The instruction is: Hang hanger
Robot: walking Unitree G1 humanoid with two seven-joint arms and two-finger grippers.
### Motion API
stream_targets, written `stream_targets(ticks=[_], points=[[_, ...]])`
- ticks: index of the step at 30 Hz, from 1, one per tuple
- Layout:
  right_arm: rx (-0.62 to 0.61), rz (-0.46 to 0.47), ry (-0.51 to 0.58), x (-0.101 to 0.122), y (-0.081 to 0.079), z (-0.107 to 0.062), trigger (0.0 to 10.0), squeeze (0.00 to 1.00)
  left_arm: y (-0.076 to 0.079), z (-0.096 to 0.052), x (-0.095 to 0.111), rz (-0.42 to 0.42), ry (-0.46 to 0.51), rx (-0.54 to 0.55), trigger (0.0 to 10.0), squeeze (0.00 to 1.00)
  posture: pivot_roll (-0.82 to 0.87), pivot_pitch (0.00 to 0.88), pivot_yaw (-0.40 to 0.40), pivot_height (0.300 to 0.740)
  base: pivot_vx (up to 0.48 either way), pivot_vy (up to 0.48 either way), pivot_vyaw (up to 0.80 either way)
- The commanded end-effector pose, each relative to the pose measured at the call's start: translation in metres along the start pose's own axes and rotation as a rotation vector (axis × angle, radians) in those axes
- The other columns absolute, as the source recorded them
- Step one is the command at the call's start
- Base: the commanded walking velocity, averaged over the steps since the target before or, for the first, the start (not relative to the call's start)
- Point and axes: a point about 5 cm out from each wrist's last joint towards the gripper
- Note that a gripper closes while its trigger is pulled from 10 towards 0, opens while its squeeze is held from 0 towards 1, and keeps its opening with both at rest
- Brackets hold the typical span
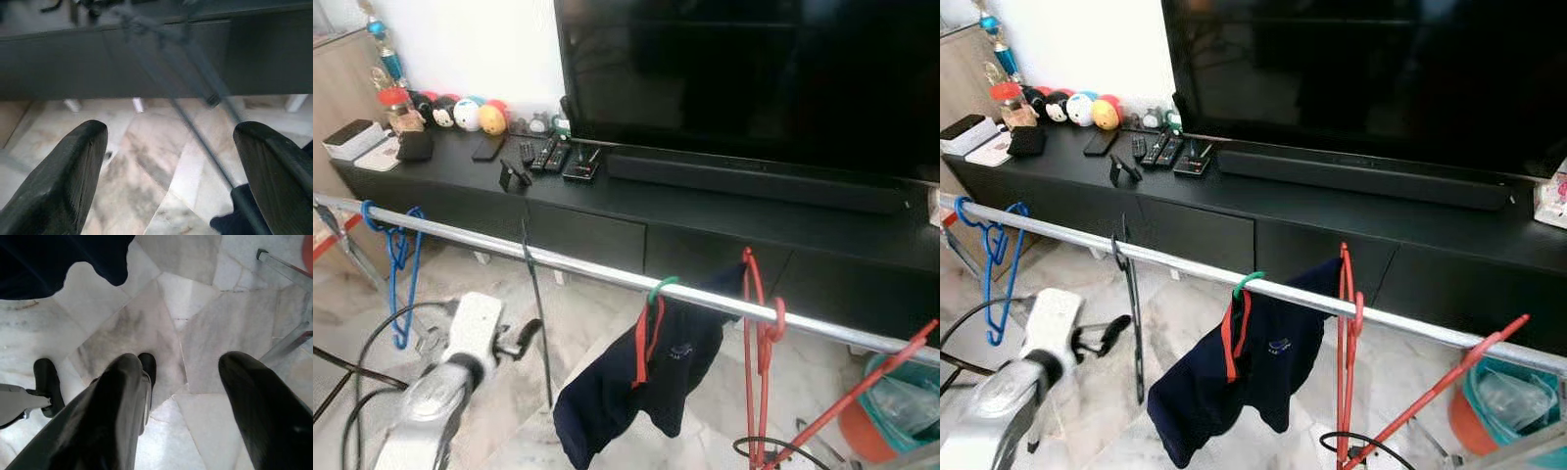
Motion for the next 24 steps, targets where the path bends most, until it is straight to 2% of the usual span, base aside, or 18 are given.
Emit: stream_targets(ticks=[1, 3, 4, 9, 10, 11, 12, 13, 14, 17, 18, 20, 24], points=[[0.004, 0.006, 0.003, 0.0, -0.001, 0.0, 10.0, 0.0, -0.003, -0.009, 0.0, -0.039, 0.04, 0.019, 10.0, 0.0, 0.08, 0.0, 0.02, 0.74, 0.0, 0.0, 0.0], [0.003, 0.005, 0.002, 0.0, 0.0, 0.0, 10.0, 0.0, -0.005, -0.02, -0.011, -0.062, 0.027, 0.033, 10.0, 0.0, 0.09, 0.0, 0.018, 0.74, 0.0, 0.0, 0.0], [0.003, 0.004, 0.001, 0.0, 0.0, 0.0, 10.0, 0.0, -0.009, -0.028, -0.025, -0.076, -0.007, 0.058, 10.0, 0.0, 0.1, 0.0, 0.016, 0.74, 0.0, 0.0, 0.0], [0.005, 0.0, 0.0, 0.0, 0.0, 0.0, 10.0, 0.0, -0.024, -0.036, -0.061, -0.079, -0.129, 0.189, 10.0, 0.0, 0.1, 0.0, 0.012, 0.74, 0.0, 0.0, 0.0], [0.005, 0.0, 0.0, 0.0, 0.0, 0.0, 10.0, 0.0, -0.026, -0.037, -0.073, -0.088, -0.177, 0.215, 10.0, 0.0, 0.1, 0.0, 0.011, 0.74, 0.0, 0.0, 0.0], [0.006, 0.0, 0.0, 0.0, -0.001, 0.0, 10.0, 0.0, -0.025, -0.039, -0.1, -0.123, -0.278, 0.235, 10.0, 0.0, 0.1, 0.0, 0.009, 0.74, 0.0, 0.0, 0.0], [0.006, 0.0, 0.0, 0.0, -0.001, 0.0, 10.0, 0.0, -0.025, -0.039, -0.1, -0.123, -0.278, 0.235, 10.0, 0.0, 0.1, 0.0, 0.009, 0.74, 0.0, 0.0, 0.0], [0.005, 0.0, 0.001, 0.0, -0.001, 0.0, 10.0, 0.0, -0.019, -0.04, -0.122, -0.124, -0.378, 0.217, 10.0, 0.0, 0.09, 0.0, 0.004, 0.74, 0.0, 0.0, 0.0], [0.005, 0.0, 0.001, 0.0, -0.001, 0.0, 10.0, 0.0, -0.019, -0.04, -0.122, -0.124, -0.378, 0.217, 10.0, 0.0, 0.09, 0.0, 0.004, 0.74, 0.0, 0.0, 0.0], [0.005, 0.0, 0.001, 0.001, -0.002, 0.0, 10.0, 0.0, 0.001, -0.04, -0.159, -0.116, -0.59, 0.131, 10.0, 0.0, 0.08, 0.0, -0.004, 0.74, 0.0, 0.0, 0.0], [0.005, 0.0, 0.001, 0.001, -0.002, 0.0, 10.0, 0.0, 0.001, -0.04, -0.159, -0.116, -0.59, 0.131, 10.0, 0.0, 0.08, 0.0, -0.004, 0.74, 0.0, 0.0, 0.0], [0.003, -0.001, 0.0, 0.001, -0.002, 0.0, 10.0, 0.0, 0.013, -0.038, -0.172, -0.11, -0.678, 0.085, 10.0, 0.0, 0.06, 0.0, 0.002, 0.74, 0.0, 0.0, 0.0], [-0.007, 0.009, 0.002, 0.0, -0.002, 0.0, 10.0, 0.0, 0.017, -0.038, -0.179, -0.11, -0.733, 0.079, 10.0, 0.0, 0.04, 0.0, 0.01, 0.74, 0.0, 0.0, 0.0]])
Point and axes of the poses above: a point about 5 cm out from each wrist's last joint towards the gripper, its own z axis pointing out of the wrist towards the gripper, its own x axis along the axis of the wrist's last joint, y = z × x, and after that the axes turned 1 degree about z, right-handed
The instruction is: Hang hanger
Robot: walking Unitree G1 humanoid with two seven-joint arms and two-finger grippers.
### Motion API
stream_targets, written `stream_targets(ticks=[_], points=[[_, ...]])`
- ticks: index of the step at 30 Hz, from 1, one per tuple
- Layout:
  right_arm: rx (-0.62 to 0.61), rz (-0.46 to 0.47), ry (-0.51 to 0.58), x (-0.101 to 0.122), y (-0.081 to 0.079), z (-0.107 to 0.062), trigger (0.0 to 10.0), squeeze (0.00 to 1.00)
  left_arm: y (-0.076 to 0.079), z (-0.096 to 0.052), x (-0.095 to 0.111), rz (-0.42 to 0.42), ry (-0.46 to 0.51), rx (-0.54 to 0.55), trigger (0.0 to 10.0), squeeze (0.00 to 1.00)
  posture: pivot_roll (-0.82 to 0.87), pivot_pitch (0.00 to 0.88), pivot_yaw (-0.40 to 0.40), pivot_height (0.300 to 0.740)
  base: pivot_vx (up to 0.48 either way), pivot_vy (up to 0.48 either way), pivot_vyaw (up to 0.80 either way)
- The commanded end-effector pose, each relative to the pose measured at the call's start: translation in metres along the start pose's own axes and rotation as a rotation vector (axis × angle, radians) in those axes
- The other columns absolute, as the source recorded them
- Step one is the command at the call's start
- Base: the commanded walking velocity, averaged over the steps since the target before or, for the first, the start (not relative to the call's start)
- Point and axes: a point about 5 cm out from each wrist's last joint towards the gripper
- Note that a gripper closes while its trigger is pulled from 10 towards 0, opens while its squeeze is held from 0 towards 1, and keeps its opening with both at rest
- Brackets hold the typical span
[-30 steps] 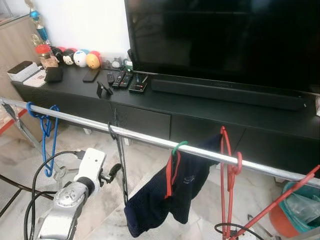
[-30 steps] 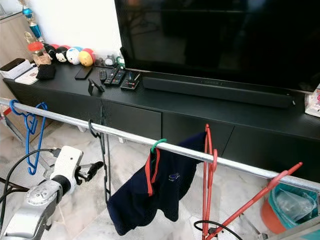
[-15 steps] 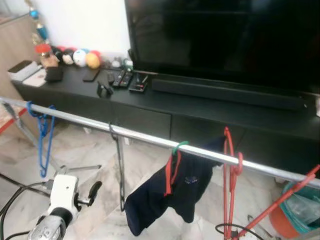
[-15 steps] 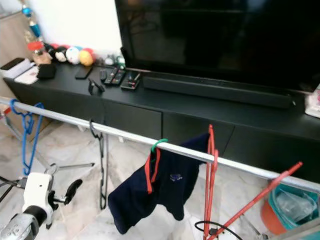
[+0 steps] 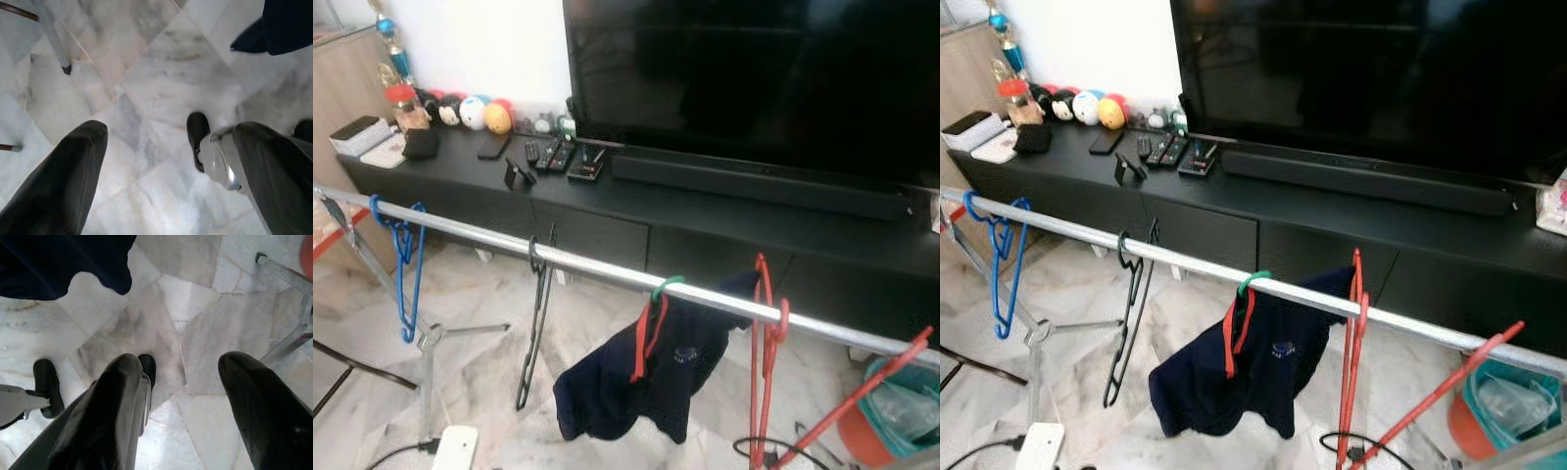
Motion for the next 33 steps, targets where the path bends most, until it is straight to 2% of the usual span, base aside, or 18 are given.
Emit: stream_targets(ticks=[1, 3, 11, 16, 24, 33], points=[[-0.009, 0.01, 0.002, 0.0, 0.0, 0.0, 10.0, 0.0, 0.002, 0.001, -0.006, 0.017, -0.033, -0.003, 10.0, 0.0, 0.03, 0.0, 0.01, 0.74, 0.0, 0.0, 0.0], [-0.015, 0.006, -0.001, 0.0, 0.001, 0.0, 10.0, 0.0, 0.009, 0.004, -0.005, 0.056, -0.053, -0.025, 10.0, 0.0, 0.03, 0.0, 0.01, 0.74, 0.0, 0.0, 0.0], [-0.016, -0.001, -0.01, -0.002, 0.001, 0.0, 10.0, 0.0, 0.017, 0.009, 0.004, 0.045, -0.031, -0.047, 10.0, 0.0, 0.02, 0.0, 0.015, 0.74, 0.0, 0.0, 0.0], [-0.015, -0.003, -0.013, -0.004, 0.0, 0.0, 10.0, 0.0, 0.012, 0.007, -0.005, 0.045, -0.067, -0.037, 10.0, 0.0, 0.02, 0.0, 0.019, 0.74, -0.148, 0.0, 0.0], [-0.01, -0.006, -0.017, -0.005, -0.001, 0.0, 10.0, 0.0, -0.006, 0.0, -0.025, 0.045, -0.143, -0.001, 10.0, 0.0, 0.02, 0.0, 0.022, 0.74, -0.248, 0.0, 0.0], [-0.01, -0.001, -0.017, -0.005, -0.001, 0.0, 10.0, 0.0, -0.011, 0.0, -0.022, 0.043, -0.15, 0.014, 10.0, 0.0, 0.03, 0.0, 0.022, 0.74, -0.249, 0.0, 0.0]])
Point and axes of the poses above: a point about 5 cm out from each wrist's last joint towards the gripper, its own z axis pointing out of the wrist towards the gripper, its own x axis along the axis of the wrist's last joint, y = z × x, and after that the axes turned 1 degree about z, right-handed
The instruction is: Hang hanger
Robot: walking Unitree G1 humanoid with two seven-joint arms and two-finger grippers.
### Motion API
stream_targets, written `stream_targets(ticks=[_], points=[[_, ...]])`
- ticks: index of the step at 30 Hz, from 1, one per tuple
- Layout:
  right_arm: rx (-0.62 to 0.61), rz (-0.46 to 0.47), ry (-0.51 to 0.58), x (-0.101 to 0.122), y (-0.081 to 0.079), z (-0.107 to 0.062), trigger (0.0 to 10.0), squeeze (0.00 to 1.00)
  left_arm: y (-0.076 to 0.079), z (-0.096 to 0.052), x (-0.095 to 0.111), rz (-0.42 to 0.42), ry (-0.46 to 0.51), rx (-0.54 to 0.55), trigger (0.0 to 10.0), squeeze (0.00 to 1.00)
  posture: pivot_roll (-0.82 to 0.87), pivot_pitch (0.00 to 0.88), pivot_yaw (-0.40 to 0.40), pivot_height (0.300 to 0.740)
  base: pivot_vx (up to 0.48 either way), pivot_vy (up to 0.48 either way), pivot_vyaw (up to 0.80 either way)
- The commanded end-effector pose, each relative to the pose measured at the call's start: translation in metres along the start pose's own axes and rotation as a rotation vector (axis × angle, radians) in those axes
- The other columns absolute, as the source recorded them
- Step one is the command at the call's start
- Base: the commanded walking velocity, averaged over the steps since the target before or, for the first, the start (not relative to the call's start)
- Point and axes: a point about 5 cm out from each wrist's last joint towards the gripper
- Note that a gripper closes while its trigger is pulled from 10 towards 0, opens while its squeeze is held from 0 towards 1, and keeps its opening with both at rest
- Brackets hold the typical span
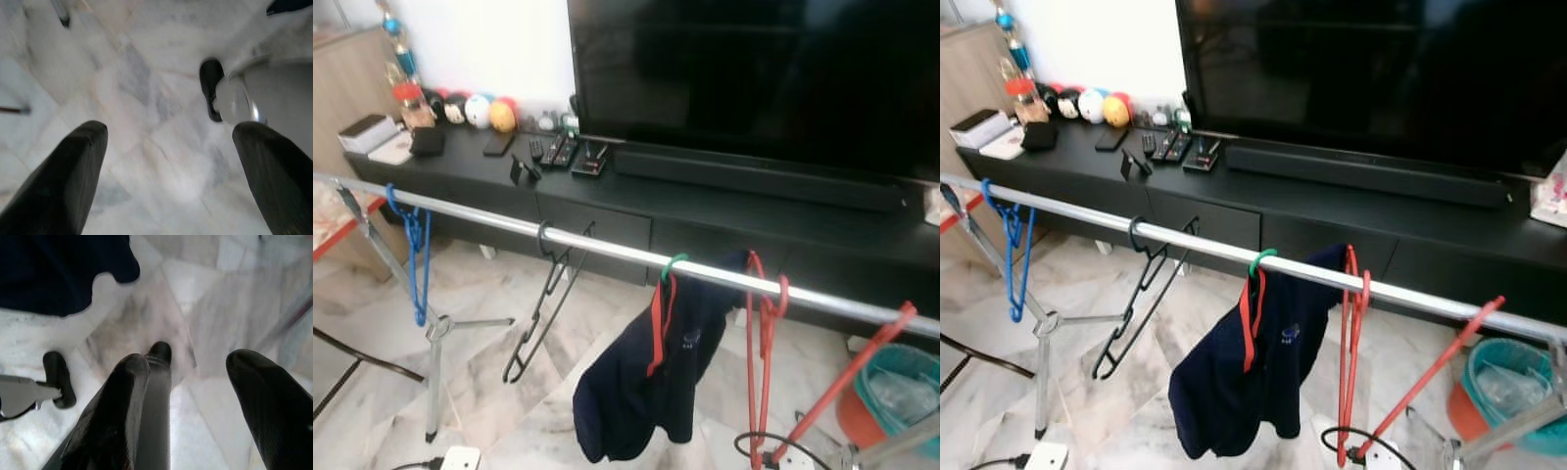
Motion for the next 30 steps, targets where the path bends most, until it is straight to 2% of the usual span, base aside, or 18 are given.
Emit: stream_targets(ticks=[1, 12, 30], points=[[-0.003, -0.003, 0.006, 0.004, 0.002, 0.0, 10.0, 0.0, 0.0, 0.0, -0.001, 0.011, -0.011, 0.006, 10.0, 0.0, 0.03, 0.0, 0.021, 0.74, -0.247, 0.0, 0.0], [-0.006, 0.008, 0.012, 0.006, 0.002, 0.0, 10.0, 0.0, -0.002, 0.002, 0.013, 0.003, 0.006, 0.012, 10.0, 0.0, 0.03, 0.0, 0.018, 0.74, -0.25, 0.0, 0.0], [-0.008, 0.023, 0.026, 0.008, 0.004, 0.0, 10.0, 0.0, 0.0, 0.002, 0.012, -0.012, 0.009, 0.007, 10.0, 0.0, 0.03, 0.0, 0.013, 0.74, -0.251, 0.0, 0.0]])
Point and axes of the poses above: a point about 5 cm out from each wrist's last joint towards the gripper, its own z axis pointing out of the wrist towards the gripper, its own x axis along the axis of the wrist's last joint, y = z × x, and after that the axes turned 1 degree about z, right-handed
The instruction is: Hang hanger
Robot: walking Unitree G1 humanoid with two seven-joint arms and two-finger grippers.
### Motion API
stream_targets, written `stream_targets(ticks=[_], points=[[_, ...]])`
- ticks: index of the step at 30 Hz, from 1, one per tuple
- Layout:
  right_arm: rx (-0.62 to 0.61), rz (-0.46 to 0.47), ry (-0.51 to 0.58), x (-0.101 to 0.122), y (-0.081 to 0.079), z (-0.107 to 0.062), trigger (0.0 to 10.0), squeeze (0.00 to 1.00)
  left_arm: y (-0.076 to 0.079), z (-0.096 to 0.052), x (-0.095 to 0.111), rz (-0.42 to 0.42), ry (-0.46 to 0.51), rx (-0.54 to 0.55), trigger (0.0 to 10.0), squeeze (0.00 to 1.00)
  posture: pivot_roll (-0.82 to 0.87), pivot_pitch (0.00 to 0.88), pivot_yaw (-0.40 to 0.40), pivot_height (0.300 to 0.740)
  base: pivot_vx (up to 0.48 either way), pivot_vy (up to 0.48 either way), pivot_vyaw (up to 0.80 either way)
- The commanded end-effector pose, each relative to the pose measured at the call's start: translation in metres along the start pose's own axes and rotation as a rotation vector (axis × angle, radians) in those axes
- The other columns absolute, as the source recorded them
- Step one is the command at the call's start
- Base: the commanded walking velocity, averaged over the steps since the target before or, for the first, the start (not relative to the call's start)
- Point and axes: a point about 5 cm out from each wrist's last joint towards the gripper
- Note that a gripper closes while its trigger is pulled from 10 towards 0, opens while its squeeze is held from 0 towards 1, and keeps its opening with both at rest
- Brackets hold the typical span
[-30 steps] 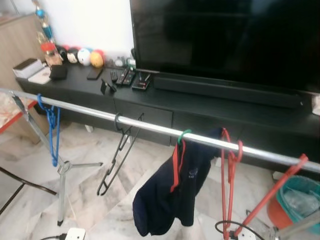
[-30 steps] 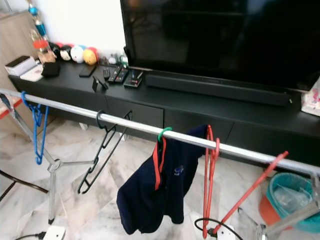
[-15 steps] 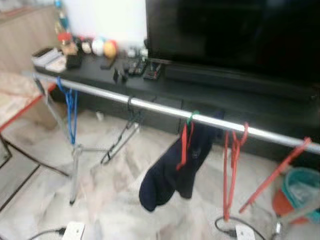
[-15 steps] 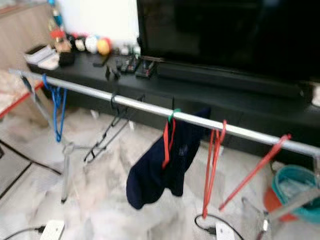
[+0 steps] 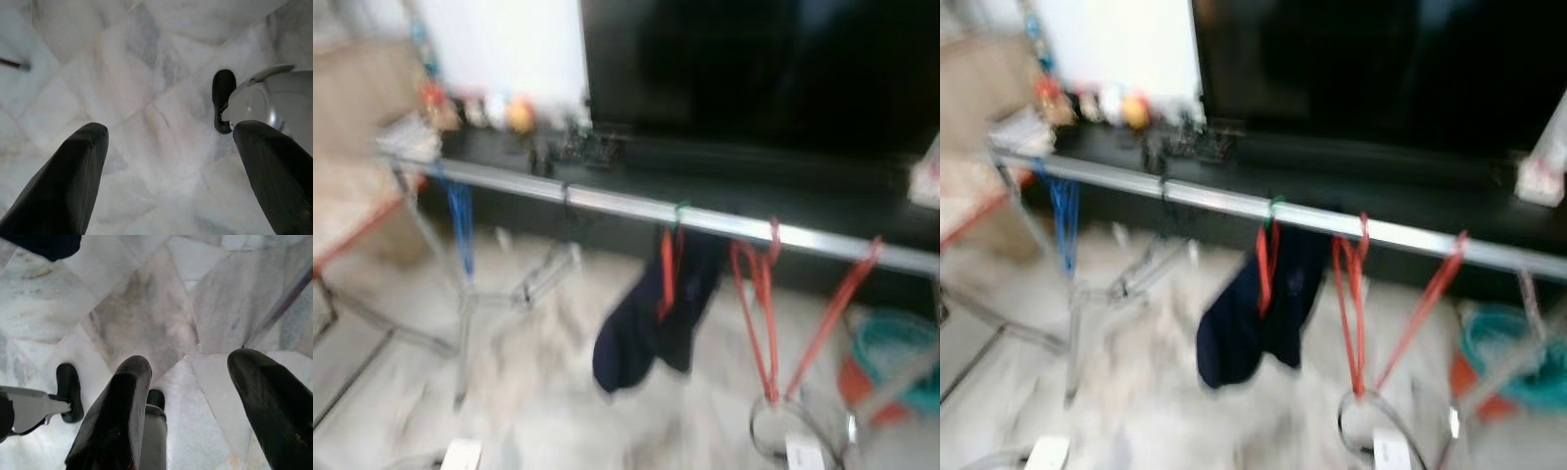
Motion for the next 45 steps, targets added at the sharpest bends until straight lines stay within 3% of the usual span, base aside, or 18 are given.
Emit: stream_targets(ticks=[1, 29, 45], points=[[-0.003, 0.009, -0.037, -0.0109, 0.0007, -0.0016, 10.0, 0.0, -0.0005, 0.0002, 0.0015, 0.016, -0.005, 0.002, 10.0, 0.0, 0.03, 0.0, 0.014, 0.74, -0.255, 0.0, 0.0], [-0.004, 0.005, -0.033, -0.0105, -0.0005, -0.0014, 10.0, 0.0, -0.0015, -0.0001, 0.0005, 0.023, -0.006, 0.004, 10.0, 0.0, 0.03, 0.0, 0.016, 0.74, -0.288, 0.0, 0.0], [0.005, 0.062, 0.019, -0.0076, -0.0022, -0.0016, 10.0, 0.0, -0.0043, -0.0006, -0.001, 0.036, -0.01, 0.027, 10.0, 0.0, 0.03, 0.0, 0.021, 0.74, 0.0, 0.0, 0.0]])
Point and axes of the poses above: a point about 5 cm out from each wrist's last joint towards the gripper, its own z axis pointing out of the wrist towards the gripper, its own x axis along the axis of the wrist's last joint, y = z × x, and after that the axes turned 1 degree about z, right-handed
